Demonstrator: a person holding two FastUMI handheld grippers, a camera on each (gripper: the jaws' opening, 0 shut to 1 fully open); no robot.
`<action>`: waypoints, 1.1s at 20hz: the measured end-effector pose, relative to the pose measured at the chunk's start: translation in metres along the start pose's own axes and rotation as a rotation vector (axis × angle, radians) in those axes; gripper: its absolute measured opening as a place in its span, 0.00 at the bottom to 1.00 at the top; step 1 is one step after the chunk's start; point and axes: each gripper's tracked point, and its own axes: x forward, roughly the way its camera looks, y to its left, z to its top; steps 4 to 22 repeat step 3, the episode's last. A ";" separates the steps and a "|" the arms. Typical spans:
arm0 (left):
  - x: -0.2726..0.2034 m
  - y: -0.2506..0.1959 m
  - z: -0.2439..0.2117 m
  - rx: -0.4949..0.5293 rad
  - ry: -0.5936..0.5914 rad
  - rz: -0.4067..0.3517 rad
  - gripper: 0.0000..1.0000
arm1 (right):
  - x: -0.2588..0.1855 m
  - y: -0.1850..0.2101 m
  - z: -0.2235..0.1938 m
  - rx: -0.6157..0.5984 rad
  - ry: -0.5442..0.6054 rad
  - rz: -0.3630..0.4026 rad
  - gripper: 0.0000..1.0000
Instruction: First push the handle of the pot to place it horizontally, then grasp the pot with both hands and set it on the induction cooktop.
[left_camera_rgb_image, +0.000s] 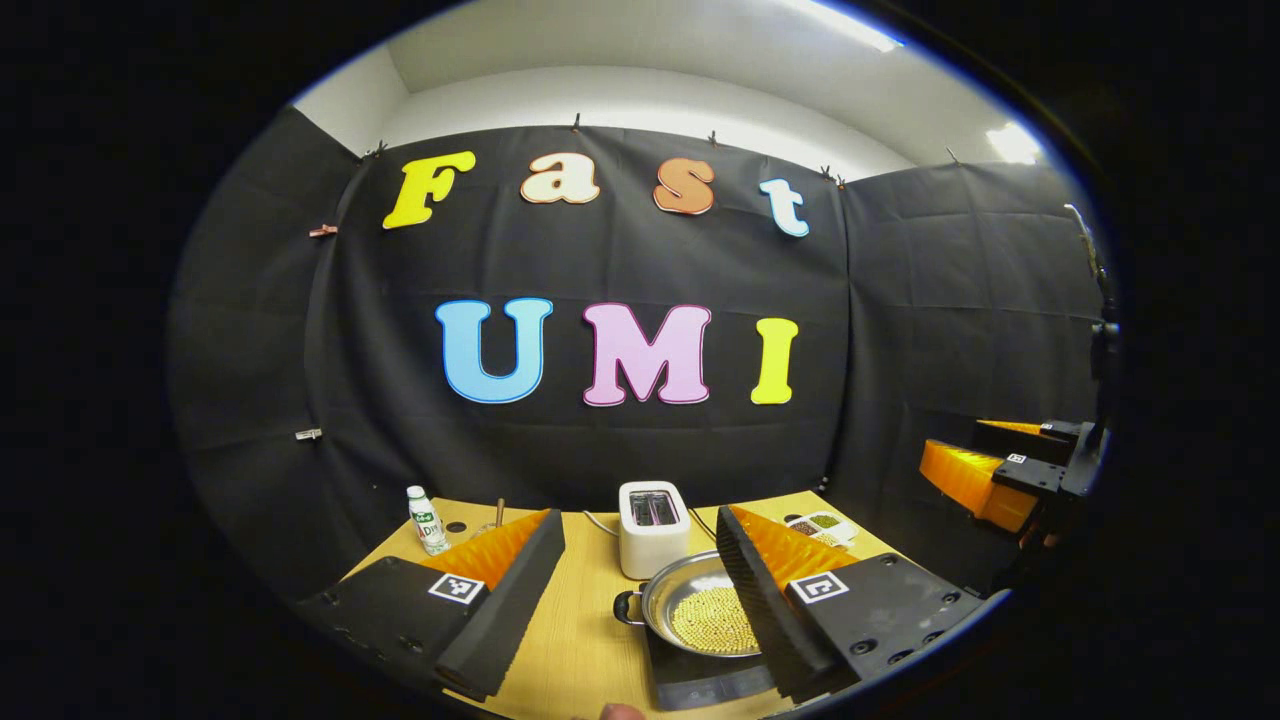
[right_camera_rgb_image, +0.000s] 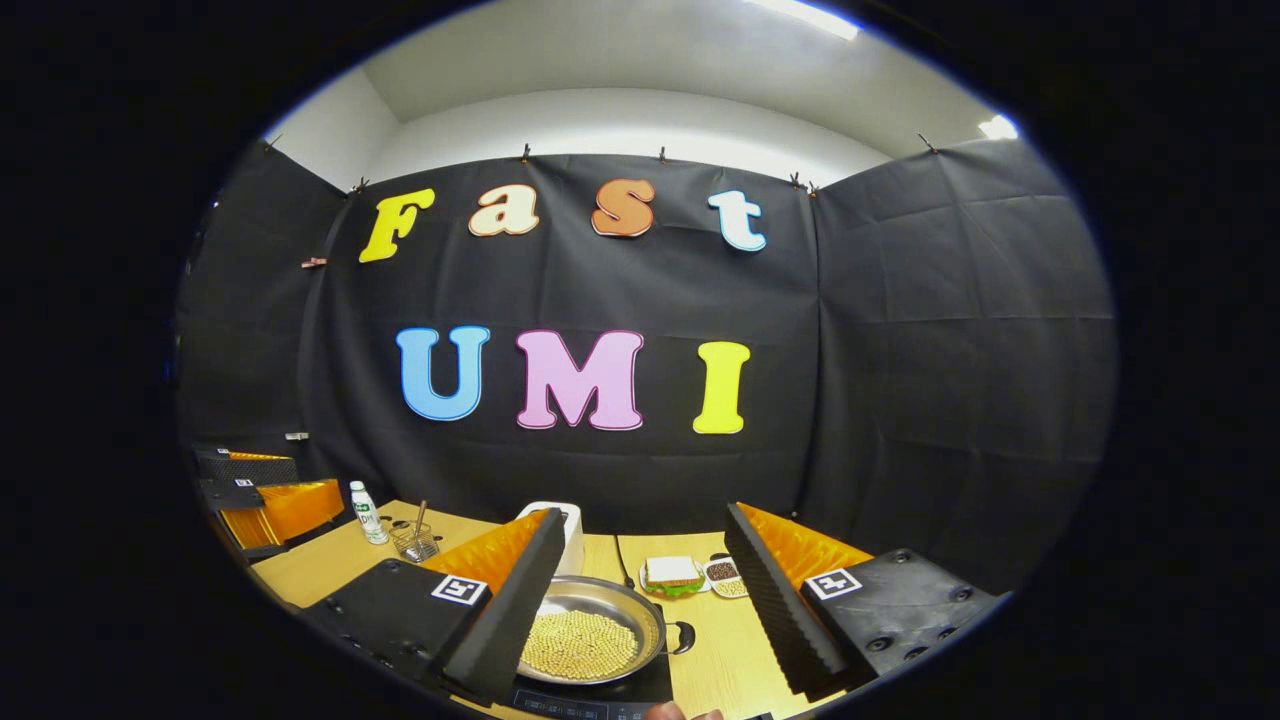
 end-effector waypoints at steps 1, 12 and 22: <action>0.001 0.000 -0.001 0.001 0.001 0.000 0.95 | 0.001 -0.001 -0.002 0.000 0.004 0.001 0.99; 0.002 0.000 -0.001 0.005 0.001 0.000 0.95 | 0.001 -0.001 -0.003 -0.005 0.010 0.000 0.99; 0.002 0.000 -0.001 0.005 0.001 0.000 0.95 | 0.001 -0.001 -0.003 -0.005 0.010 0.000 0.99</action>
